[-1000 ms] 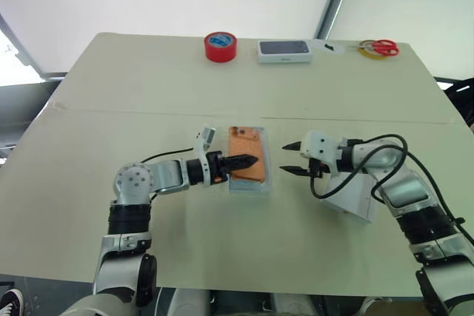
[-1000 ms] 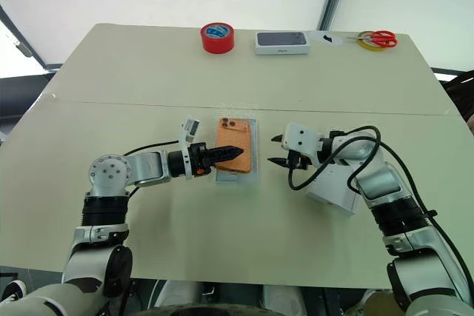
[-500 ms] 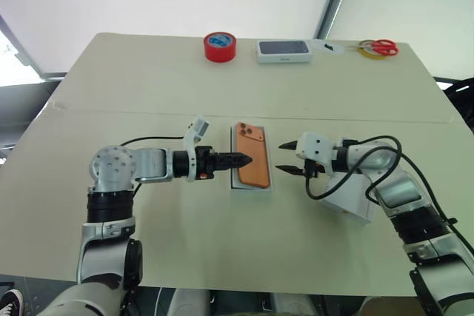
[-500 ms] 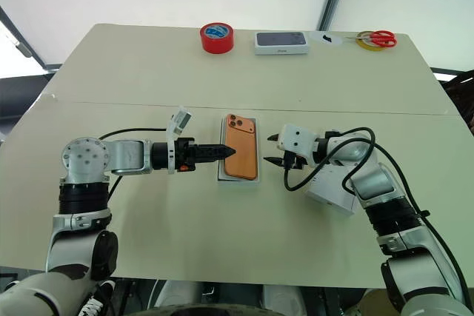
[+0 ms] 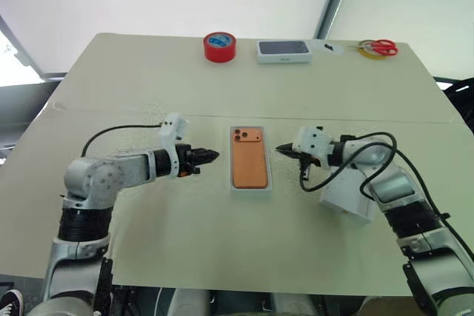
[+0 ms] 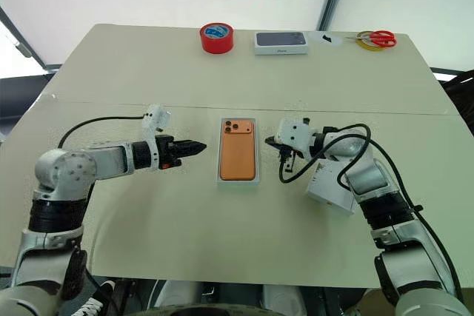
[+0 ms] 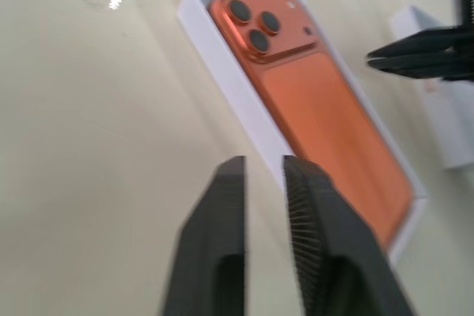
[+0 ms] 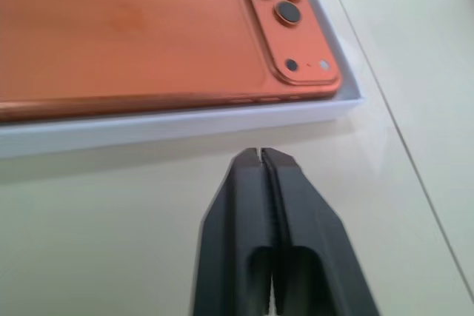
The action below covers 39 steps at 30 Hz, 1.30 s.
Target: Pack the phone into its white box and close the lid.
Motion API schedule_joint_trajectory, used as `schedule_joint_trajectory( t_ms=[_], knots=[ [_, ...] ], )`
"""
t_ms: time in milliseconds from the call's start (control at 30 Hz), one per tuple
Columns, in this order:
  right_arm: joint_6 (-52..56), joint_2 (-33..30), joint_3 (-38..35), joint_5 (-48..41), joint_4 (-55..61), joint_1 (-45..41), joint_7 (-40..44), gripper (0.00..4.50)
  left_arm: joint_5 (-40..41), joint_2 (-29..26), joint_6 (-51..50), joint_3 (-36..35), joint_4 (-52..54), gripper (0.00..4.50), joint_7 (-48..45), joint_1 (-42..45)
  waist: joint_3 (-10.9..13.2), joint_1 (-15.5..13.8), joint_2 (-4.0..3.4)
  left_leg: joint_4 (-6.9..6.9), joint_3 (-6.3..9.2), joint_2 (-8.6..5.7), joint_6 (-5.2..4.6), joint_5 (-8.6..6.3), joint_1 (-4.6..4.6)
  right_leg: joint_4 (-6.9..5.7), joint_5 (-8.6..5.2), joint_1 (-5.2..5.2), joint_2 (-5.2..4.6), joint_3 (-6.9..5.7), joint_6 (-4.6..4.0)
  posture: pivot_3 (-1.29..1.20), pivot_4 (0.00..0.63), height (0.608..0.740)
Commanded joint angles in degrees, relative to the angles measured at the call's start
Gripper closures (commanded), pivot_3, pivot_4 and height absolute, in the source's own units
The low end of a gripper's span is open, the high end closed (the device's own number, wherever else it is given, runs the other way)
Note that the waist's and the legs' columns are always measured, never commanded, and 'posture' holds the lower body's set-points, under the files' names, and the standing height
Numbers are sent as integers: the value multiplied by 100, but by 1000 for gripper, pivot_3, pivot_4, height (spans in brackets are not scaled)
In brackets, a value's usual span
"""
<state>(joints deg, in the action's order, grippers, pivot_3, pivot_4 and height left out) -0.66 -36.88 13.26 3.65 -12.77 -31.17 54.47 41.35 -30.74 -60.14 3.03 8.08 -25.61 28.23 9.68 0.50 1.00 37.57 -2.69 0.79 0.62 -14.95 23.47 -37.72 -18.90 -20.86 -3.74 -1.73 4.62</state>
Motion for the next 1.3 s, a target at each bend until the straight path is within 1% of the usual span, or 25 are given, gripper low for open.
schedule_joint_trajectory(
  t_ms=[33,67,133,300,400,467,533,600,667,833,933,1100,1200,1300],
  knots=[
    [-370,31,99,320,-220,-177,-205,4500,-1204,-294,1226,954,103,4471,-506,-4,0,6,0,-1,-1,-1,0,0,0,0,0,0,0,1,0,0,150,740],
    [-453,24,149,411,-280,-208,-233,4500,-1470,-373,1428,1148,3,4471,-595,5,0,10,-1,-3,-3,-1,0,0,0,0,0,-1,0,2,0,0,150,740],
    [-577,-10,228,547,-372,-237,-246,4500,-1629,-375,1557,1286,-138,4471,-817,28,1,14,-2,-9,-5,0,0,0,0,0,0,-7,0,5,0,0,150,740],
    [-867,-53,293,685,-462,-185,-174,4500,-1949,-35,1642,1602,-437,4471,-1177,203,0,-15,-3,-5,-5,1,-4,0,0,-3,0,-5,0,5,0,0,150,740],
    [-631,-102,135,278,27,74,186,4500,-2087,330,1788,2024,-713,4471,-1633,321,-1,-66,-4,1,-5,1,-9,-3,0,-5,0,-1,-1,5,0,0,150,740],
    [-497,-188,35,174,223,190,302,4500,-2274,567,2024,2203,-862,4471,-1827,465,-1,-115,-5,7,-5,1,-12,-5,0,-8,0,0,0,4,0,0,150,740],
    [-393,-322,-72,69,447,337,414,4500,-2188,894,1919,2153,-938,4471,-1958,637,2,-163,-10,27,-3,1,-25,-13,1,-14,0,7,-1,3,0,0,150,740],
    [-158,-530,-226,-106,779,572,561,4500,-2289,1184,1998,2220,-1034,4471,-2042,815,2,-215,-10,47,-1,-2,-52,-28,1,-16,0,18,-6,1,1,0,150,740],
    [103,-864,-416,-276,1161,950,792,4500,-2419,1470,2109,2324,-1194,4471,-2132,978,2,-298,-11,53,-2,-7,-62,-34,2,-15,0,21,-11,2,1,0,150,740],
    [313,-1555,-965,-464,1756,1813,952,4500,-2723,2016,2332,2479,-1804,4471,-2350,1241,2,-264,-13,58,1,-14,-74,-41,8,-9,0,23,-15,1,2,0,150,740],
    [282,-1709,-1172,-429,1782,2035,844,4500,-2859,2148,2434,2602,-1901,4471,-2524,1220,2,-237,-14,57,0,-8,-75,-42,6,-10,0,21,-9,2,2,0,150,740],
    [114,-1878,-1296,-314,1605,2192,768,4500,-2974,2251,2465,2586,-1905,4471,-2575,1149,2,-237,-18,56,1,-2,-72,-40,5,-11,0,21,-4,2,2,0,150,740],
    [168,-1959,-1324,-354,1598,2283,825,4500,-3120,2266,2624,2512,-2070,4471,-2460,1174,2,-255,-18,57,1,-2,-71,-40,5,-11,0,21,-4,2,2,0,150,740],
    [221,-2120,-1371,-416,1634,2472,966,4500,-3280,2092,2824,2431,-2176,4471,-2431,1117,2,-269,-18,58,1,-2,-70,-39,5,-11,0,22,-4,2,2,0,150,740]
  ],
)
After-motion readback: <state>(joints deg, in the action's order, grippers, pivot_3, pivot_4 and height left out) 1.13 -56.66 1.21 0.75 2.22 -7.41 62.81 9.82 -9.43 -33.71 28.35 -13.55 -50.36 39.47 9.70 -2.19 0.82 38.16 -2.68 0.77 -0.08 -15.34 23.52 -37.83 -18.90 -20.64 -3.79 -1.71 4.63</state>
